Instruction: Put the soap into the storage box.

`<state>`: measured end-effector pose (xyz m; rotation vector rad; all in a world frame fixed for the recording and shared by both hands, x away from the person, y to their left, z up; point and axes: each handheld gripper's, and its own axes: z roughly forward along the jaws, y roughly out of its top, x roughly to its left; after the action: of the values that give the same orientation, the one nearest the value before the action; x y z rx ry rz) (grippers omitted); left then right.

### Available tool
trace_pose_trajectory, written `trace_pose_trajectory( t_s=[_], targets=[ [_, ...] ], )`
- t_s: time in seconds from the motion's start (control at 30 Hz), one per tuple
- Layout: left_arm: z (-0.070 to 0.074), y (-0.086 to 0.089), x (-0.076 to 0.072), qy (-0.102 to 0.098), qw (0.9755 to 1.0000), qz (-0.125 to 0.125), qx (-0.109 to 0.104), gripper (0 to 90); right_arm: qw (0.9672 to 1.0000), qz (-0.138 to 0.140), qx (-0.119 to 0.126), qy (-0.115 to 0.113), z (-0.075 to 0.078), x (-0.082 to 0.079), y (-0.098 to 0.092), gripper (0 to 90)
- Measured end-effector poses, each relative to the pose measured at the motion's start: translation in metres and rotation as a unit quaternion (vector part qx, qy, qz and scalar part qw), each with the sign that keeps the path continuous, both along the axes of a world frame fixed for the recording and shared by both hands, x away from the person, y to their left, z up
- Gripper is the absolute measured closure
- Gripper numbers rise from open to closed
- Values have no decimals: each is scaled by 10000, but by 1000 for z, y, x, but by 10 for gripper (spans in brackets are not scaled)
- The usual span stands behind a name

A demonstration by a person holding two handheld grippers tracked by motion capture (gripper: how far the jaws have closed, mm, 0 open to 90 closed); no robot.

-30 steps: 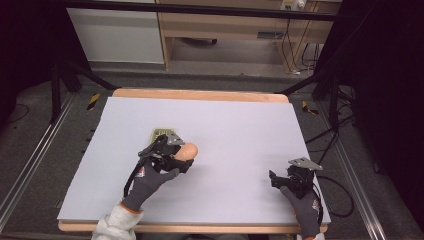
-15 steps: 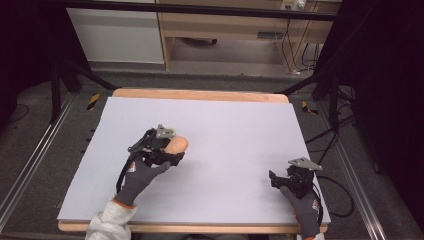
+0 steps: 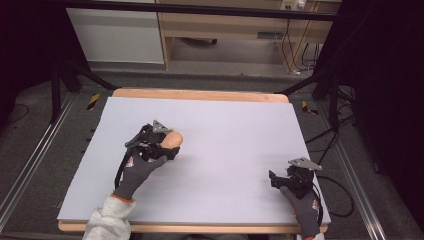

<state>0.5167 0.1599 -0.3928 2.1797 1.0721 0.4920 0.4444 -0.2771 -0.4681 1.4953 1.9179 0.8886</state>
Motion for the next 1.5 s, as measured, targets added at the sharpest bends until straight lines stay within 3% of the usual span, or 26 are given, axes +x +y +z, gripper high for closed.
trace_pose_trajectory(
  t_s=[0.67, 1.1, 1.5],
  targets=[
    [-5, 19, 24, -3, 9988, 463, -126, 319, 10000, -12, -14, -35, 0, 0, 1, 71],
    [-15, 24, 36, 20, 9975, 705, 37, 318, 10000, -16, -24, -38, 0, 0, 1, 69],
    [-26, 28, 42, 109, 9966, 815, 50, 319, 10000, -6, -22, -34, 0, 0, 2, 69]
  ],
)
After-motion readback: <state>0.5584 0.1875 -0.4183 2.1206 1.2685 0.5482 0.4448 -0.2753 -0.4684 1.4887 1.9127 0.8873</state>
